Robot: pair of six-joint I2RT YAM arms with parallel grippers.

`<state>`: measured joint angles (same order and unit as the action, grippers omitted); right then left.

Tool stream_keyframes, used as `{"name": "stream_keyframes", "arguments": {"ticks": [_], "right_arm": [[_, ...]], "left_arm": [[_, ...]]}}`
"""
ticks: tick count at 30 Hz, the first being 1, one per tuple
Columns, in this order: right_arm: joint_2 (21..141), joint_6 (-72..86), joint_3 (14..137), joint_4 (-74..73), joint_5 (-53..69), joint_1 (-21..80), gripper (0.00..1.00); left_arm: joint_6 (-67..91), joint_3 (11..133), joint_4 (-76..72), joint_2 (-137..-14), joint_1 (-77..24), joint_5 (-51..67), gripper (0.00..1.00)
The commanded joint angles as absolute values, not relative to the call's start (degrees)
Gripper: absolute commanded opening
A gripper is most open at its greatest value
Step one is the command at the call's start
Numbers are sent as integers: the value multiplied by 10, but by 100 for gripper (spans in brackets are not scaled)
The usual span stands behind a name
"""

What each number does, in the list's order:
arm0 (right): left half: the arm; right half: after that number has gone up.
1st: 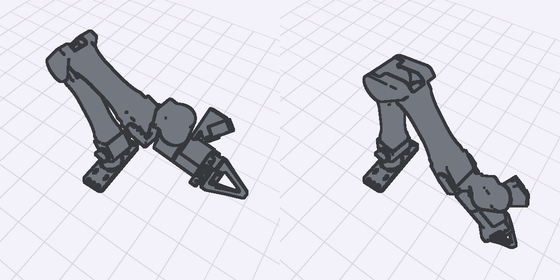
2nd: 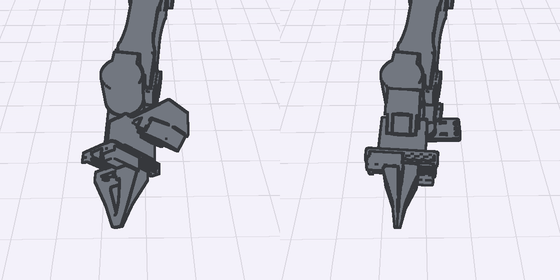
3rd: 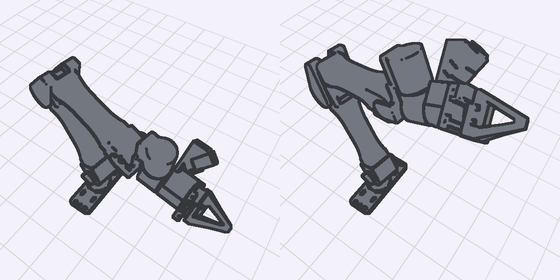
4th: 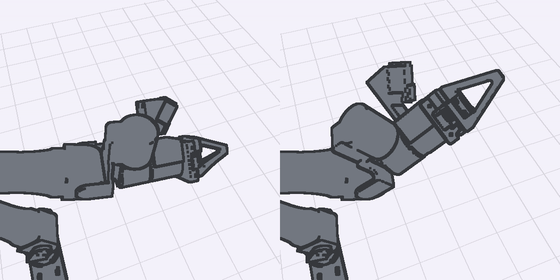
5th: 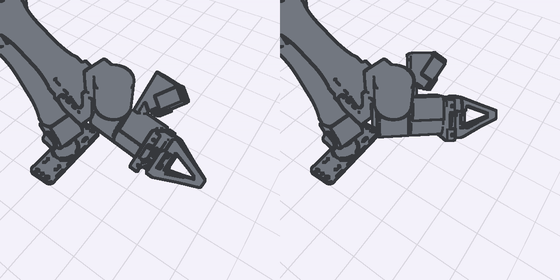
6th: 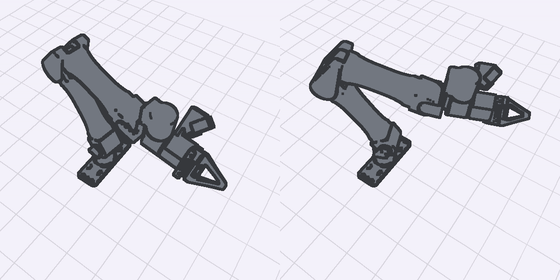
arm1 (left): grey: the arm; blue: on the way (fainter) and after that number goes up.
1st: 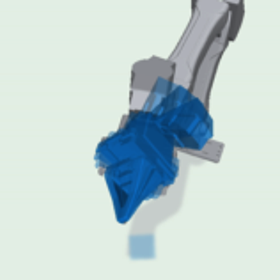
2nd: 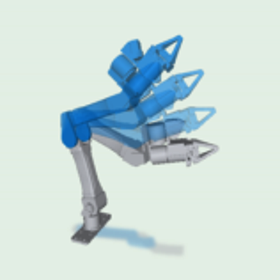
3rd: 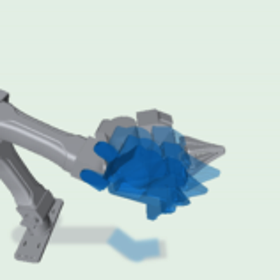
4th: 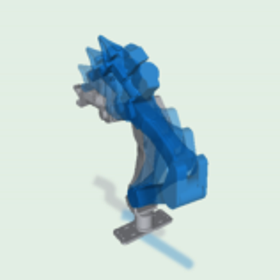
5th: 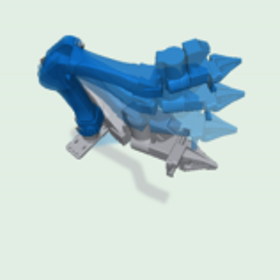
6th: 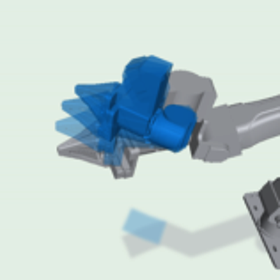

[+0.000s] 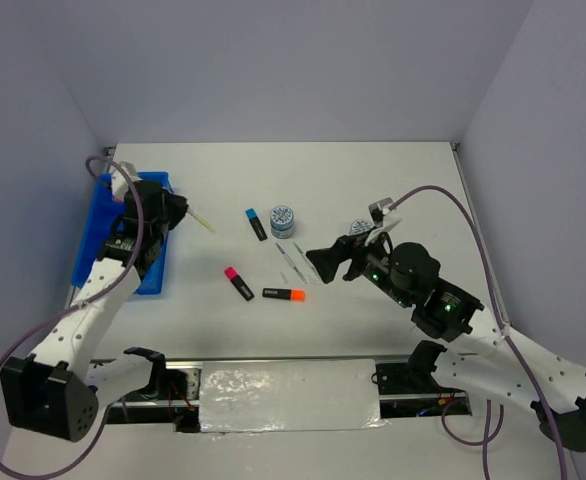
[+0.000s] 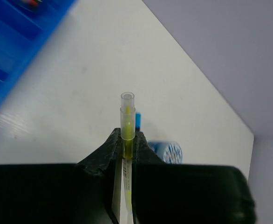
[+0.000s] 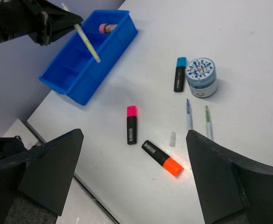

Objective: Sort the stationery into containers
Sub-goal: Place the pen in the storage box.

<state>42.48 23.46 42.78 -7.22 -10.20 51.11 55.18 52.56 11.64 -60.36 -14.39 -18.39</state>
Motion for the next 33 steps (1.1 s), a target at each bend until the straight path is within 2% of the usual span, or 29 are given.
{"name": "stream_keyframes", "arguments": {"ticks": [1,4,9,16,24,30,33], "right_arm": [[385,242,401,-94,-141,504,100],[379,240,385,-88,-123,504,100],[390,235,367,-70,-86,504,100],[393,228,353,-52,-40,504,100],[363,215,352,-67,-26,504,100],[362,207,359,-73,-31,503,100],[371,201,362,-72,-33,503,100]], "left_arm": [[624,560,130,-633,-50,-238,0],[662,555,110,-666,39,-256,0],[654,518,-53,-692,126,-257,2],[604,534,-138,-796,141,-309,3],[589,509,-221,-859,166,-305,12],[599,500,-230,-906,178,-291,14],[599,490,-242,-909,178,-287,21]]}}
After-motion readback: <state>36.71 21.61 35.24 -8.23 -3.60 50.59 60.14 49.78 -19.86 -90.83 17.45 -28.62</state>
